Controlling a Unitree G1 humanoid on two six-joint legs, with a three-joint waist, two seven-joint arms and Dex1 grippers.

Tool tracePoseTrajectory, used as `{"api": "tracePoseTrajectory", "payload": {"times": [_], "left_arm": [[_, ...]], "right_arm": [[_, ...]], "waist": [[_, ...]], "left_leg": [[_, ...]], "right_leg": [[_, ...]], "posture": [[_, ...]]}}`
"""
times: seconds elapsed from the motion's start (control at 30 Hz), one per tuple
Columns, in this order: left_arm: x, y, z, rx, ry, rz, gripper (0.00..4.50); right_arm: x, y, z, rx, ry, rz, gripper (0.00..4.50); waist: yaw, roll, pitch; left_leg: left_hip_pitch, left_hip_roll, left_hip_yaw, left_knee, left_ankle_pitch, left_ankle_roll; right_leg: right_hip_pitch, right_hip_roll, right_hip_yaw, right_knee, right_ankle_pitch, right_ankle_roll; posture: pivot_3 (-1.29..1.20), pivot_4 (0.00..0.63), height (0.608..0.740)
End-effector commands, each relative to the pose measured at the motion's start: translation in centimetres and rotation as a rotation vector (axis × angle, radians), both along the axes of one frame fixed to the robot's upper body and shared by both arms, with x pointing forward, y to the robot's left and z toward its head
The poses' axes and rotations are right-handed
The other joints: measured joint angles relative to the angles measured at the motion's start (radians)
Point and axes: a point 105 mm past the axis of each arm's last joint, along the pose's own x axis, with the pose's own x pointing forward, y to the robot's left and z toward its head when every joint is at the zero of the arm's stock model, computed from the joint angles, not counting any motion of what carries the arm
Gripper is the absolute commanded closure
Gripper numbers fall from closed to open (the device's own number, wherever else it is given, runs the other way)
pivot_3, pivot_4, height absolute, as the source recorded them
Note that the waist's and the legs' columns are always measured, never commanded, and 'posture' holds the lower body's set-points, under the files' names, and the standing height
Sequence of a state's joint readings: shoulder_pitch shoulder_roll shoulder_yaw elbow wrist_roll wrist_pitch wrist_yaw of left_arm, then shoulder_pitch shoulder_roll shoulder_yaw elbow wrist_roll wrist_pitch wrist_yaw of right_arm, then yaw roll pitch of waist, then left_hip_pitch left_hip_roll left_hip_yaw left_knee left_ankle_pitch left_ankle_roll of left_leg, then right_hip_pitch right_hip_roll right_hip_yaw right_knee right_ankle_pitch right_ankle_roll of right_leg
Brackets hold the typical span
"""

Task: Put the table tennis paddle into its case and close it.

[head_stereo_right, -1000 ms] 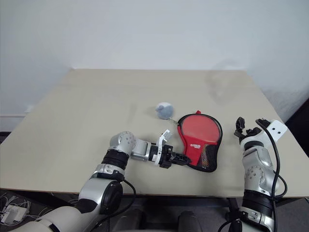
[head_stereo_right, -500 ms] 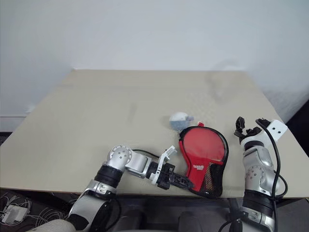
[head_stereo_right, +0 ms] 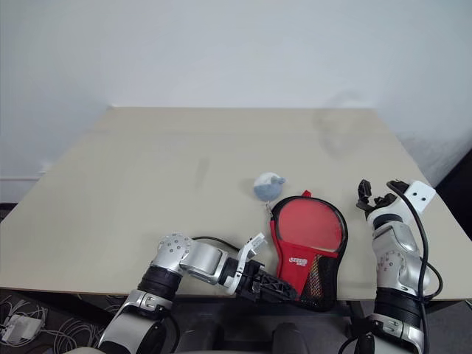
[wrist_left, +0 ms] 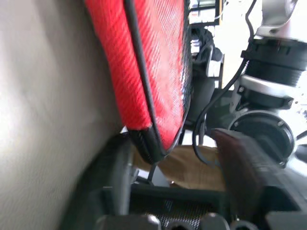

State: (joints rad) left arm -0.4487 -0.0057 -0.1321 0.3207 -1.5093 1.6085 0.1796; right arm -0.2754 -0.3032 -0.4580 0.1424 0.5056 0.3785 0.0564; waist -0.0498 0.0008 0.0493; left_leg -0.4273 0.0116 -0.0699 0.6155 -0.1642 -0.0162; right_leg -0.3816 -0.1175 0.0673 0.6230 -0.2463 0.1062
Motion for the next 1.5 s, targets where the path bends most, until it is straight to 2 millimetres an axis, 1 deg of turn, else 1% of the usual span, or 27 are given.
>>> {"api": "tracePoseTrajectory", "payload": {"times": [0.03,0.07,0.17,0.27,0.3,0.37,0.4,0.43,0.5,0.53,0.6,0.63,0.77,0.87,0.9,0.93,1.0,1.03,1.1,1.13,1.23,1.33,1.4,1.5], "left_arm": [[1.3,0.8,0.4,0.028,-0.044,0.043,0.32],[1.8,1.1,0.5,0.044,-0.062,0.058,0.02],[3.8,2.7,0.6,0.138,-0.181,0.094,0.02],[5.3,4.4,2.0,0.165,-0.338,0.085,0.02],[6.2,5.1,2.2,0.198,-0.443,0.099,0.02],[7.7,5.8,2.6,0.216,-0.628,0.109,0.02],[8.5,6.0,3.0,0.207,-0.727,0.115,0.02],[9.3,5.9,3.4,0.189,-0.790,0.136,0.02],[11.0,5.4,4.3,0.147,-0.897,0.189,0.02],[11.5,5.1,4.6,0.124,-0.940,0.196,0.02],[11.9,3.6,5.5,0.059,-1.027,0.181,0.02],[11.9,2.3,5.8,0.033,-1.085,0.164,0.02],[11.5,-0.8,6.2,-0.027,-1.200,0.101,0.02],[10.4,-3.9,6.3,-0.092,-1.269,0.040,0.02],[10.2,-4.5,6.2,-0.103,-1.278,0.026,0.02],[10.2,-5.2,5.7,-0.085,-1.285,0.004,0.02],[10.1,-5.8,4.5,-0.046,-1.306,-0.043,0.02],[9.9,-5.9,2.9,0.019,-1.307,-0.108,0.02],[10.1,-5.6,0.5,0.126,-1.323,-0.187,0.02],[10.2,-5.6,-0.2,0.146,-1.330,-0.199,0.02],[10.2,-5.6,-1.3,0.161,-1.316,-0.207,0.02],[10.3,-5.3,-2.8,0.219,-1.334,-0.241,0.02],[10.2,-4.8,-3.8,0.270,-1.315,-0.264,0.02],[9.9,-4.7,-4.1,0.265,-1.300,-0.266,0.02]], "right_arm": [[0.7,0.1,1.8,-0.032,-0.050,0.019,0.00],[0.8,0.2,1.9,-0.027,-0.052,0.025,0.00],[1.0,0.8,2.1,-0.024,-0.063,0.055,0.00],[1.2,1.3,2.7,-0.010,-0.081,0.088,0.00],[1.3,1.4,3.1,0.013,-0.099,0.103,0.00],[1.4,1.5,3.7,0.027,-0.114,0.119,0.00],[1.5,1.4,4.0,0.018,-0.117,0.126,0.00],[1.6,1.4,4.1,0.010,-0.117,0.132,0.00],[1.8,1.3,4.4,0.004,-0.116,0.136,0.00],[1.9,1.2,4.5,0.004,-0.117,0.135,0.00],[2.2,1.0,5.0,0.001,-0.126,0.128,0.00],[2.3,0.7,5.3,0.003,-0.133,0.121,0.00],[2.6,0.3,5.8,0.019,-0.149,0.108,0.00],[2.6,0.0,5.9,0.024,-0.153,0.094,0.00],[2.5,0.0,5.9,0.023,-0.153,0.092,0.00],[2.5,-0.1,5.9,0.019,-0.152,0.087,0.00],[2.4,-0.3,5.9,0.024,-0.154,0.077,0.00],[2.3,-0.4,6.0,0.023,-0.153,0.073,0.00],[2.2,-0.5,6.1,0.023,-0.151,0.082,0.00],[2.2,-0.4,6.2,0.027,-0.150,0.096,0.00],[2.2,0.1,6.4,0.049,-0.152,0.141,0.00],[2.4,1.4,7.1,0.091,-0.162,0.230,0.00],[2.7,2.3,7.5,0.124,-0.158,0.283,0.00],[3.5,4.0,8.3,0.175,-0.135,0.400,0.00]], "waist": [[0.000,0.000,0.000],[0.000,0.000,0.000],[-0.002,-0.001,0.000],[-0.006,0.000,0.000],[-0.006,0.000,0.000],[-0.005,0.001,-0.001],[-0.004,0.001,-0.001],[-0.002,0.002,0.000],[0.002,0.002,0.000],[0.003,0.002,0.000],[0.003,0.002,0.000],[0.004,0.001,0.000],[0.002,0.001,0.000],[0.000,0.002,0.001],[0.000,0.002,0.001],[0.000,0.002,0.001],[0.000,0.002,0.001],[0.000,0.002,0.001],[-0.001,0.002,0.001],[-0.001,0.003,0.001],[0.000,0.002,0.001],[0.002,0.002,0.001],[0.002,0.001,0.001],[0.001,0.001,0.000]], "left_leg": [[0.000,0.000,0.000,0.000,0.000,0.000],[0.000,0.000,0.000,0.000,0.000,0.000],[0.000,0.000,0.000,0.000,-0.001,-0.003],[0.001,0.000,-0.001,-0.002,0.001,-0.006],[0.002,0.000,-0.001,-0.002,0.001,-0.007],[0.001,0.000,-0.001,-0.004,0.001,-0.007],[0.002,0.000,-0.001,-0.005,0.002,-0.008],[0.001,0.000,0.000,-0.005,0.002,-0.008],[0.001,0.000,0.001,-0.005,0.002,-0.008],[0.000,0.000,0.000,-0.005,0.002,-0.008],[-0.001,0.000,0.000,-0.004,0.002,-0.008],[-0.001,0.000,0.000,-0.004,0.002,-0.008],[-0.002,0.000,0.000,-0.004,0.003,-0.007],[-0.002,0.000,0.000,-0.006,0.005,-0.003],[-0.002,0.000,0.000,-0.006,0.005,-0.003],[-0.002,0.000,0.000,-0.006,0.005,-0.003],[-0.002,0.000,0.001,-0.005,0.005,-0.003],[-0.002,0.000,0.001,-0.004,0.005,-0.003],[-0.002,0.000,0.001,-0.004,0.005,-0.003],[-0.002,0.000,0.001,-0.004,0.005,-0.003],[-0.002,0.000,0.000,-0.004,0.005,-0.003],[-0.002,0.000,0.000,-0.003,0.005,-0.003],[-0.002,0.000,0.000,-0.003,0.005,-0.003],[-0.001,0.000,0.000,-0.002,0.005,-0.003]], "right_leg": [[0.000,0.000,0.000,0.000,0.000,0.000],[0.000,0.000,0.000,0.000,0.000,0.000],[0.000,0.000,0.000,0.000,0.000,0.000],[0.000,0.001,0.000,0.000,0.002,-0.002],[-0.001,0.001,0.000,0.000,0.002,-0.002],[-0.001,0.001,0.000,0.000,0.002,-0.002],[-0.001,0.001,0.000,-0.001,0.002,-0.002],[-0.001,0.001,0.001,-0.001,0.002,-0.002],[-0.001,0.001,0.001,-0.001,0.002,-0.003],[-0.002,0.001,0.001,-0.001,0.002,-0.003],[-0.004,0.001,0.001,-0.001,0.002,-0.002],[-0.004,0.001,0.001,-0.002,0.002,-0.002],[-0.002,0.001,0.001,-0.002,0.002,-0.002],[-0.003,0.001,0.002,-0.002,0.001,-0.002],[-0.004,0.001,0.002,-0.002,0.001,-0.002],[-0.004,0.001,0.002,-0.002,0.001,-0.002],[-0.004,0.001,0.002,-0.001,0.001,-0.002],[-0.003,0.001,0.002,-0.001,0.001,-0.002],[-0.003,0.001,0.002,-0.001,0.001,-0.002],[-0.003,0.001,0.002,-0.001,0.001,-0.002],[-0.003,0.001,0.002,-0.002,0.001,-0.001],[-0.002,0.001,0.002,-0.002,0.001,-0.001],[-0.002,0.001,0.001,-0.002,0.001,-0.001],[0.000,0.001,0.001,-0.002,0.001,-0.001]], "posture": [[0.00,0.000,0.740],[0.00,0.000,0.740],[0.00,0.000,0.740],[0.00,0.000,0.740],[0.00,0.000,0.740],[0.00,0.000,0.740],[0.00,0.000,0.740],[0.00,0.000,0.740],[0.00,0.000,0.740],[0.00,0.000,0.740],[0.00,0.000,0.740],[0.00,0.000,0.740],[0.00,0.000,0.740],[0.00,0.000,0.740],[0.00,0.000,0.740],[0.00,0.000,0.740],[0.00,0.000,0.740],[0.00,0.000,0.740],[0.00,0.000,0.740],[0.00,0.000,0.740],[0.00,0.000,0.740],[0.00,0.000,0.740],[0.00,0.000,0.740],[0.00,0.000,0.740]]}}
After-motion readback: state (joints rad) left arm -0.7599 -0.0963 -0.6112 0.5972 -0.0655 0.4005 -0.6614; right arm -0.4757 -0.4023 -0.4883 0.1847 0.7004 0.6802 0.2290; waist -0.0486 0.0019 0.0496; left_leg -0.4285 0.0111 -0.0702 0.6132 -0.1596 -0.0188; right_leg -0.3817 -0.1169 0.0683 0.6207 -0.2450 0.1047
